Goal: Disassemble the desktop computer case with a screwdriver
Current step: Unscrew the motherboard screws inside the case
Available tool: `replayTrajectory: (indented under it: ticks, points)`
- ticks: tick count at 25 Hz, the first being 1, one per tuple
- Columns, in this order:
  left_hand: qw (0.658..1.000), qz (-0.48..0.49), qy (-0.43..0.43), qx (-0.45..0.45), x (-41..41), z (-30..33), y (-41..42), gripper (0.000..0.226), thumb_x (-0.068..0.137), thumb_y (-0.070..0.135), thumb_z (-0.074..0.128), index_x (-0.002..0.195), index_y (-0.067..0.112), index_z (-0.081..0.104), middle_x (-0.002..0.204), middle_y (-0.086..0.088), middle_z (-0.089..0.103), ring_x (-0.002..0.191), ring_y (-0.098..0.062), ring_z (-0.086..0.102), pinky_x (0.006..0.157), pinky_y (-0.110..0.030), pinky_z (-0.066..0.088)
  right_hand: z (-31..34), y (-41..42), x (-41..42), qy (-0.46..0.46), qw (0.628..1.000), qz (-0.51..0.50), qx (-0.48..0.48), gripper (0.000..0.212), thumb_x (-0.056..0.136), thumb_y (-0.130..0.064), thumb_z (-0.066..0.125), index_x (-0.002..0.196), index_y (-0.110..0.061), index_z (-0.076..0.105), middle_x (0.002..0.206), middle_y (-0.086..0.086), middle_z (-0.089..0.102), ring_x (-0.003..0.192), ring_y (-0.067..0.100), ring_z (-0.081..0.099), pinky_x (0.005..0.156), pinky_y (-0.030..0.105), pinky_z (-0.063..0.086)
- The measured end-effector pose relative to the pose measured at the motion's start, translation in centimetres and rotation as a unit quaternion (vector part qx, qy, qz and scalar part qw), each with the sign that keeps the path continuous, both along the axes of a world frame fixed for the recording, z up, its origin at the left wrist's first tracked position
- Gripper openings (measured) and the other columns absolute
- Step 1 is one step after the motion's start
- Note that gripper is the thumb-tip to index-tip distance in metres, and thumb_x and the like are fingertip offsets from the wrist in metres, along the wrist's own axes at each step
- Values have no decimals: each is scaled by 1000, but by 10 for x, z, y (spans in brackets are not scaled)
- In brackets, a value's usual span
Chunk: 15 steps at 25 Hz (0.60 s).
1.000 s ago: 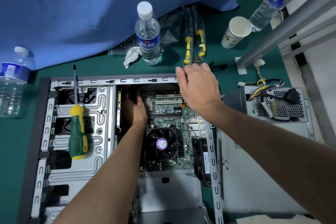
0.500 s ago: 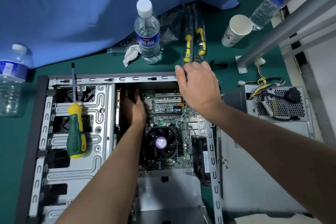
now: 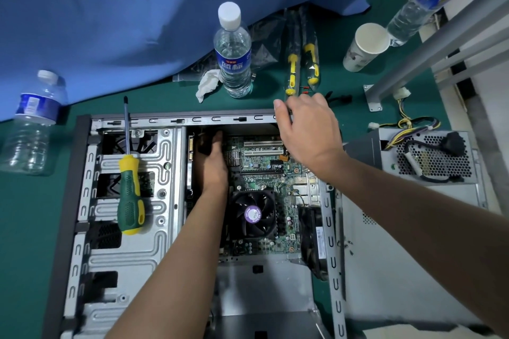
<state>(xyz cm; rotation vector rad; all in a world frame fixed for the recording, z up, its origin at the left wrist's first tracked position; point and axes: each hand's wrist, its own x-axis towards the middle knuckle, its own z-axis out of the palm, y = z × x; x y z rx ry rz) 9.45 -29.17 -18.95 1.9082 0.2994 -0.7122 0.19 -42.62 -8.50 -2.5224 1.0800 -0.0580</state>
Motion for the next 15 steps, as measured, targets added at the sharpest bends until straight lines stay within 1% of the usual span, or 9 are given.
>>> replayTrajectory:
  ticks: [3,5,7,8,9,10,11,12,15]
  points:
    - [997,-26,58,-35,2,2,4,54,99,49,50,134,9,54,87,19,52,73,7,49,63,-7,44,-1,0,1,1,1000,-2,1,49,104,-42,29,91,-10,63,89,5,59,98,26,47,86,43,43]
    - [994,-28,107,-5,3,9,-1,47,99,51,48,108,9,65,76,12,49,64,-1,45,54,-6,38,-1,0,1,2,1000,-1,4,49,104,-43,29,91,-11,63,88,3,57,99,26,47,86,43,43]
    - [988,-30,139,50,3,18,-3,44,99,51,47,78,14,57,65,1,47,56,-12,41,44,-13,36,0,0,1,5,1000,0,4,49,104,-43,29,90,-11,63,85,0,52,98,25,47,86,43,43]
    - [987,-42,133,78,1,19,0,40,101,49,45,82,16,56,69,-6,54,60,-17,48,52,-18,40,0,0,1,8,1000,0,4,49,104,-43,28,89,-11,62,84,0,50,98,25,47,85,43,43]
    - [985,-64,119,105,-2,21,4,36,103,46,42,96,16,60,83,-13,63,74,-24,58,68,-21,44,1,0,0,9,1000,0,5,49,104,-43,29,89,-10,61,84,0,51,98,26,47,85,43,43]
    - [983,-72,105,129,-6,21,10,42,105,43,38,117,10,61,108,-18,67,99,-31,62,87,-26,43,1,0,0,9,1000,-1,5,49,104,-43,29,89,-10,61,84,2,53,98,26,47,85,44,43]
    - [981,-70,99,149,-10,23,16,50,106,42,35,132,3,54,130,-19,60,120,-35,55,101,-31,37,1,0,0,9,1000,-1,5,49,104,-43,29,89,-10,61,86,4,57,99,26,47,85,44,43]
    - [980,-69,99,160,-13,22,19,55,106,41,32,139,0,47,141,-19,52,131,-37,47,108,-34,32,2,0,0,9,1000,-2,5,49,104,-43,29,90,-10,61,88,6,59,99,27,48,85,45,43]
    - [978,-82,99,161,-15,19,20,53,107,35,30,142,-2,43,149,-18,44,137,-35,40,110,-32,28,2,1,0,9,1000,-3,5,48,104,-43,29,88,-10,61,85,3,55,99,26,47,85,44,43]
